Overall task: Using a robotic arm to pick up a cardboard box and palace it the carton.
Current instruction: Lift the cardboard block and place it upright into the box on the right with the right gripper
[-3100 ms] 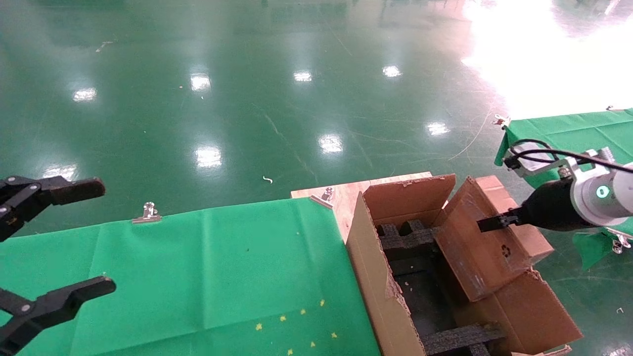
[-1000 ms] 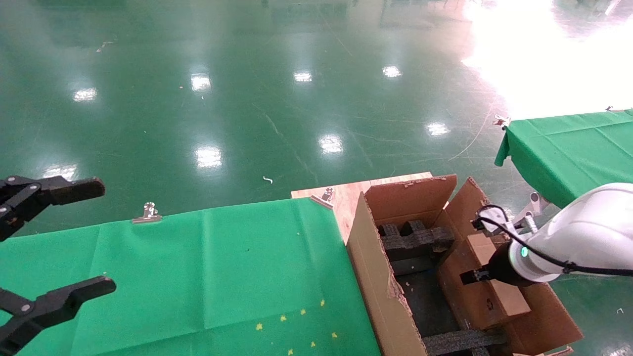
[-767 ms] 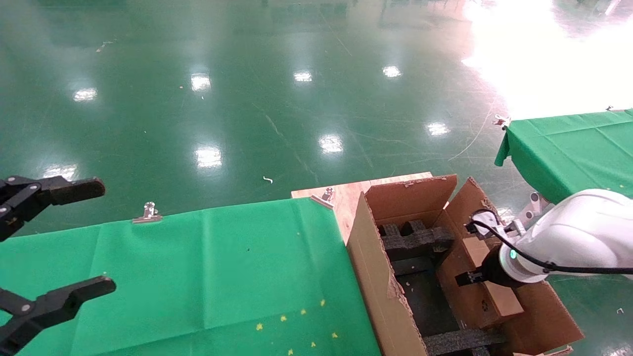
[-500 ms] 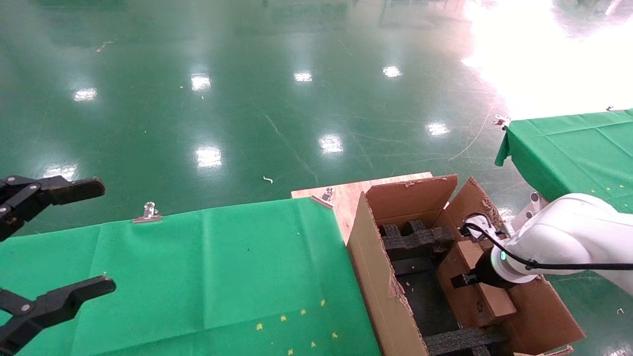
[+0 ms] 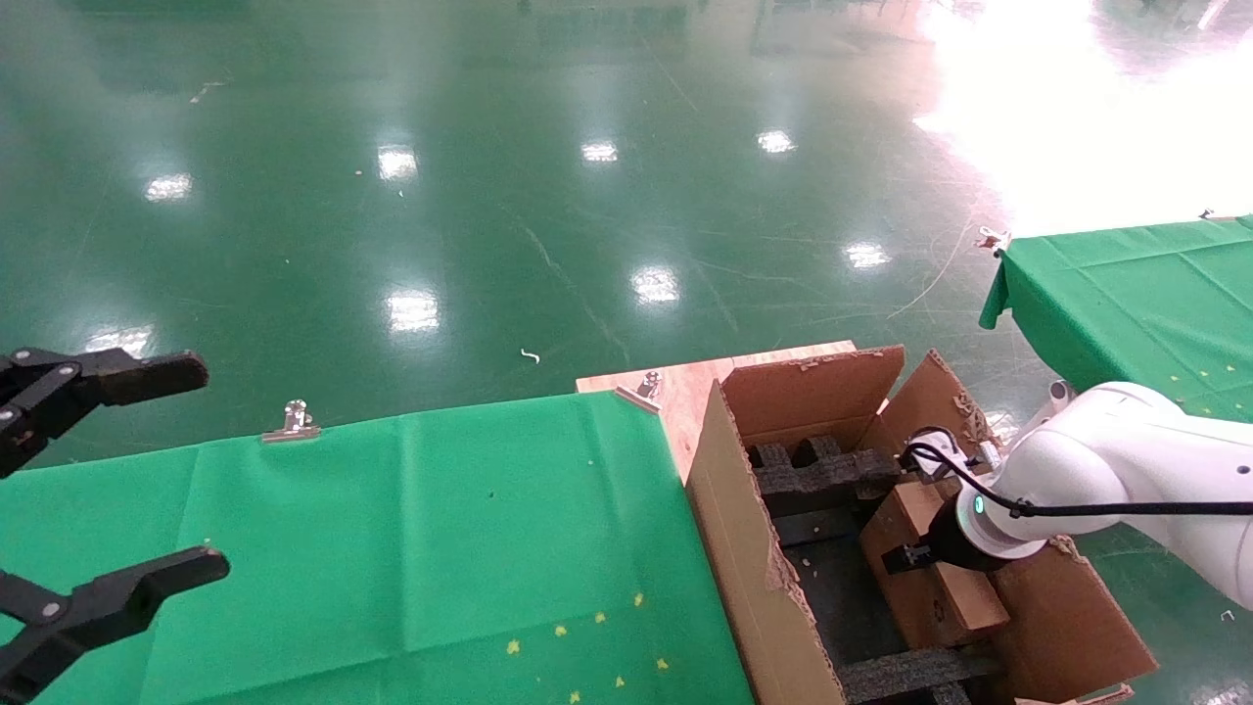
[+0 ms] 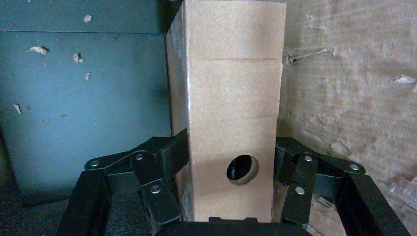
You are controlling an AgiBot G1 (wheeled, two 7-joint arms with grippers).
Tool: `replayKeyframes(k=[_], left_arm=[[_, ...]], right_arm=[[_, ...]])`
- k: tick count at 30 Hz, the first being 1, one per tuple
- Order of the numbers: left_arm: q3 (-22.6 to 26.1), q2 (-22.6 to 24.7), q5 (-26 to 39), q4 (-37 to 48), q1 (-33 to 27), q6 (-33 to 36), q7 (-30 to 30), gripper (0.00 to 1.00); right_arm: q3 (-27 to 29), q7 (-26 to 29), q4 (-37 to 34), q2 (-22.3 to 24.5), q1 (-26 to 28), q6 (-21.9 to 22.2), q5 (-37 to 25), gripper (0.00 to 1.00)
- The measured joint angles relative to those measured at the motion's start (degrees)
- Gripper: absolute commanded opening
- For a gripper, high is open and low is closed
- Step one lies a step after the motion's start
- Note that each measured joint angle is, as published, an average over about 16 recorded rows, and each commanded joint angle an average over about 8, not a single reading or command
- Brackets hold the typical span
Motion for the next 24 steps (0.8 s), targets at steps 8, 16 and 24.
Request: replayKeyframes(k=[8, 16, 24], left_arm=[[0.0, 0.0, 0.0, 0.0, 0.0, 0.0, 0.0, 1.00], [0.0, 0.0, 0.0, 0.0, 0.0, 0.0, 0.0, 1.00], [0.0, 0.0, 0.0, 0.0, 0.0, 0.0, 0.0, 1.00]], right_arm=[[0.0, 0.1, 0.1, 0.1, 0.1, -0.1, 0.0, 1.00], [0.2, 0.4, 0.5, 0.4, 1.0, -0.3, -0.3, 1.00], [1.3, 1.1, 2.3, 1.4, 3.9, -0.4, -0.3, 1.00]])
